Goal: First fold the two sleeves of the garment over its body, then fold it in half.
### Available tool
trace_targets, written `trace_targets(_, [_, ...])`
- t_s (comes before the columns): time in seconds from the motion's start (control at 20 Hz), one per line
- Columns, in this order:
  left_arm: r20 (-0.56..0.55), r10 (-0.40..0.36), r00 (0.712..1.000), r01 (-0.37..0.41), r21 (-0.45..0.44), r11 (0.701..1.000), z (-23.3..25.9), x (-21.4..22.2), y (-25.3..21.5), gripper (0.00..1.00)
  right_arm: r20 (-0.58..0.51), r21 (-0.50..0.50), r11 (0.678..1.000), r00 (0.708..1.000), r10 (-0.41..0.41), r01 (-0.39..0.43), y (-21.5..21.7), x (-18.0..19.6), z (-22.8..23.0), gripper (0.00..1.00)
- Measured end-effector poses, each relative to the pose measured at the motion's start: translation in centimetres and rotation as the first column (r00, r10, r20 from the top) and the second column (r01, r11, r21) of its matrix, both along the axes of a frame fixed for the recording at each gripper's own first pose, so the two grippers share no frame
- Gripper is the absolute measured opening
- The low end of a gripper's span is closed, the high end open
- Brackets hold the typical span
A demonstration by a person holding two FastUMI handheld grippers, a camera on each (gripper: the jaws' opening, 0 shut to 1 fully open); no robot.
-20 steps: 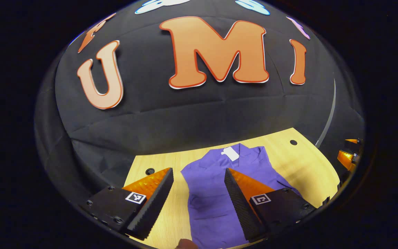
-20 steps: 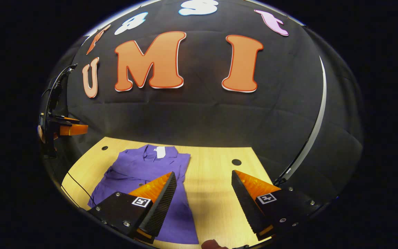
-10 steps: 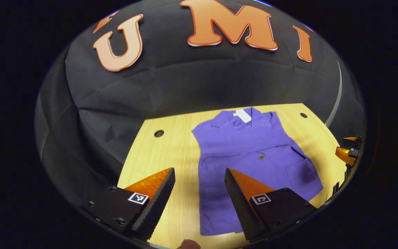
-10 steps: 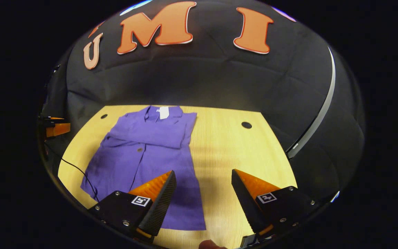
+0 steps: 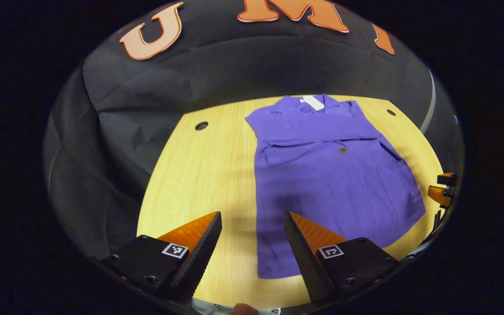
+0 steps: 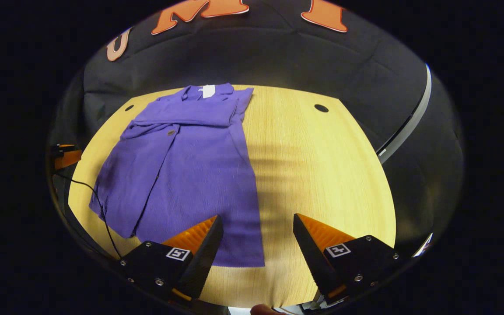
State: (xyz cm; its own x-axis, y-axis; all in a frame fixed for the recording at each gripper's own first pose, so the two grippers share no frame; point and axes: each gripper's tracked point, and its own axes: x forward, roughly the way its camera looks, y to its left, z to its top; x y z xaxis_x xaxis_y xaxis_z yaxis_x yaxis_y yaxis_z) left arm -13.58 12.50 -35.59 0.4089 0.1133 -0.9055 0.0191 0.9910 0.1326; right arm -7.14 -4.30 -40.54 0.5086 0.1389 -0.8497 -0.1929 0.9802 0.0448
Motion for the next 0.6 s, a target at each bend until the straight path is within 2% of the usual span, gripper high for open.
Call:
trace_targets(0.3, [-0.109,0.033,0.993,-0.036,-0.028,0.999,-3.5,-4.9,0.6,0.93,-0.109,-0.006,0.999,0.994,0.031,-0.032,0.7,-3.2,-2.6,0.97])
trace_targets(0.45, [-0.183,0.040,0.982,-0.046,-0.027,0.999,-4.9,-7.2,0.8,0.93,-0.142,-0.009,0.999,0.989,0.038,-0.040,0.9,-4.1,-3.3,0.96])
trace_targets(0.6, [-0.255,0.051,0.966,-0.070,-0.065,0.995,-6.1,-9.0,-0.1,0.93,-0.180,-0.012,0.999,0.983,0.043,-0.046,1.0,-4.9,-4.1,0.96])
